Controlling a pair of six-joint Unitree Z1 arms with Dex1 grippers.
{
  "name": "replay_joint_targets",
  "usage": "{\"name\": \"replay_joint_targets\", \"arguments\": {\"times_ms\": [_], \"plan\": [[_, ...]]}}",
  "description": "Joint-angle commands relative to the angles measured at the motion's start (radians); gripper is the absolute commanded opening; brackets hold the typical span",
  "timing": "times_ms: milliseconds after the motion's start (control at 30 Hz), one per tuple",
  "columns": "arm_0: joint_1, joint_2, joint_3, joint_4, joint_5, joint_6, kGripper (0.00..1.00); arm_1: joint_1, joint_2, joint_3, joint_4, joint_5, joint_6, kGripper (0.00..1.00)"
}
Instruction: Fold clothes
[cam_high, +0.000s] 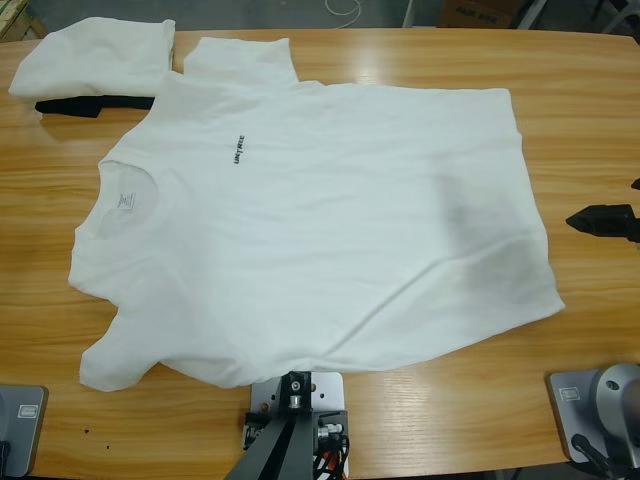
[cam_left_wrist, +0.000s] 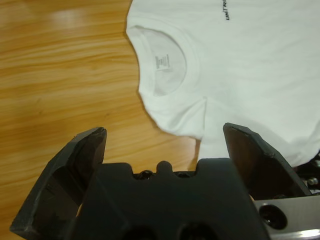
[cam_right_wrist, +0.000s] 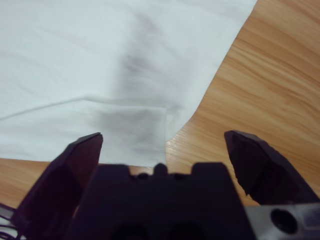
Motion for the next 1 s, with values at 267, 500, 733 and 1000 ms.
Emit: {"name": "replay_joint_targets", "arguments": {"times_ms": [267, 500, 733, 1000], "plan": [[0.007, -0.018, 0.036, -0.009, -0.014, 0.005, 0.896, -0.009, -0.005, 0.018, 0.013, 0.002, 0.022, 0.991], [-0.066, -0.162, 0.020, 0.014, -0.264, -0.264, 0.895, 0.043, -0.271, 0.012, 0.158, 0.040, 0.506, 1.000], [-0.089, -0.330, 0.287, -0.070, -0.600, -0.356, 0.812, 0.044, -0.323, 0.192, 0.132, 0.116, 0.772, 1.000], [-0.122, -0.287, 0.351, -0.008, -0.481, -0.472, 1.000, 0.044, -0.333, 0.230, 0.104, 0.111, 0.846, 1.000]]}}
